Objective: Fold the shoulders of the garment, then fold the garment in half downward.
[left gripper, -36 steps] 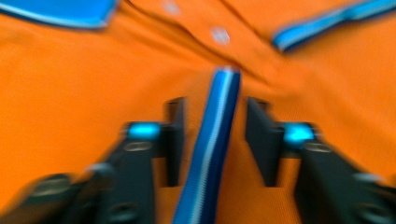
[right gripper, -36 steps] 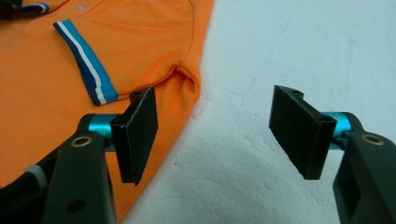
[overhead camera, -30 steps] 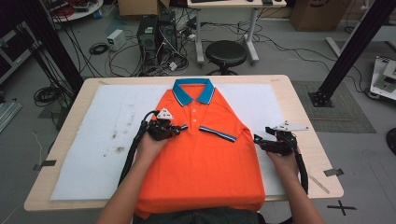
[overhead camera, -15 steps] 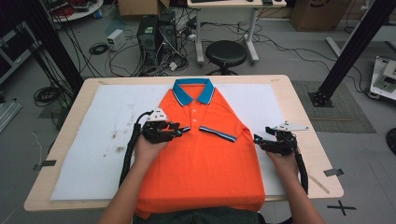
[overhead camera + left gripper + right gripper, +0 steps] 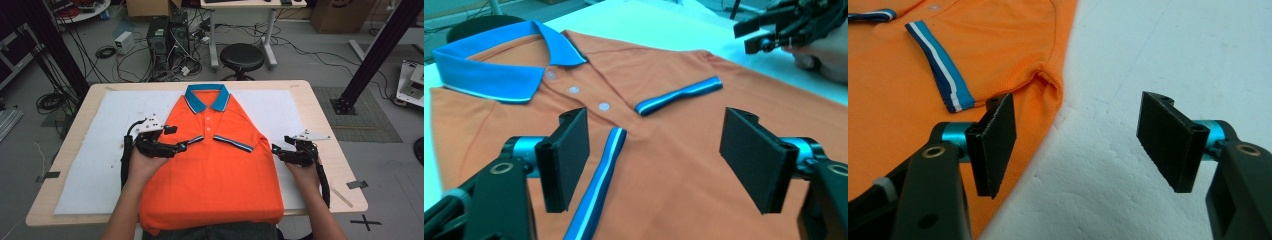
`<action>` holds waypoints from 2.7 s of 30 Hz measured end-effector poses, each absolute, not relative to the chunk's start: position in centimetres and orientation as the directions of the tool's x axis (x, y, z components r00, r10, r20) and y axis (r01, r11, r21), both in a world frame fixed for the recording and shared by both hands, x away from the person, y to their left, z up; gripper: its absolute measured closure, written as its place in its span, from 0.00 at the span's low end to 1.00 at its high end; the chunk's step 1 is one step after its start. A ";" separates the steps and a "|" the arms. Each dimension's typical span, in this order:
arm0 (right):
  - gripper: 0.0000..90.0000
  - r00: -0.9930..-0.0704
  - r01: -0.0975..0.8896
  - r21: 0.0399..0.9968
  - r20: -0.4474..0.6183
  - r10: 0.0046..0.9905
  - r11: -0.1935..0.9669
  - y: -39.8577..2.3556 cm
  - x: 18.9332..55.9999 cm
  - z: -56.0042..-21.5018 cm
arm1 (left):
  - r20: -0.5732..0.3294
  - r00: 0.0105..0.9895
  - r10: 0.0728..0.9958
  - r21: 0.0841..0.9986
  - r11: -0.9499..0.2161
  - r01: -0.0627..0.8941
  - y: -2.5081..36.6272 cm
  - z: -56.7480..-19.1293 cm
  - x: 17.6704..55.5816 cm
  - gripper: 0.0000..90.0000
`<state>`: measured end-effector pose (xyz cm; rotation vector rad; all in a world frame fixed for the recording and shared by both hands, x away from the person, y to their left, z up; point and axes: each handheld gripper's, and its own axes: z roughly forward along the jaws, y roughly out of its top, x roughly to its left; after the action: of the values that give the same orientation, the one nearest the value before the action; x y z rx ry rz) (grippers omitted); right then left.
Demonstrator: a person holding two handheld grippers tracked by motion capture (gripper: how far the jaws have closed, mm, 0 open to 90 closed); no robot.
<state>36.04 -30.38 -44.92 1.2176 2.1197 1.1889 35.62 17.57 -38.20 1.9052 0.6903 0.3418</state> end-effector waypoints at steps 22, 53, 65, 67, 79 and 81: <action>0.25 -0.563 0.435 0.878 0.092 0.821 0.200 -30.4 35.4 -43.3 | -0.026 0.742 0.670 0.894 -0.316 0.317 22.9 -39.3 36.4 0.12; 0.26 -0.600 0.414 0.861 0.013 0.800 0.296 -27.9 37.6 -40.1 | -0.050 0.669 0.742 0.882 -0.282 0.378 24.1 -39.9 39.4 0.12; 0.26 -0.612 0.440 0.837 0.014 0.791 0.325 -26.8 39.9 -39.0 | -0.080 0.666 0.742 0.868 -0.276 0.413 23.7 -39.5 41.4 0.12; 0.25 -0.613 0.448 0.834 0.024 0.790 0.322 -26.6 40.2 -38.9 | -0.090 0.663 0.743 0.863 -0.274 0.424 23.7 -39.5 41.9 0.12; 0.26 -0.611 0.472 0.817 0.033 0.791 0.330 -25.3 42.4 -38.2 | -0.091 0.656 0.749 0.844 -0.292 0.450 23.2 -39.9 43.4 0.12; 0.26 -0.613 0.481 0.806 0.028 0.790 0.345 -24.8 43.1 -38.1 | -0.092 0.651 0.754 0.836 -0.296 0.462 23.1 -40.1 43.9 0.12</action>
<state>43.13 -24.79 -38.12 1.1201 2.2465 1.1574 43.86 23.06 -40.11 1.9493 0.9525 0.4000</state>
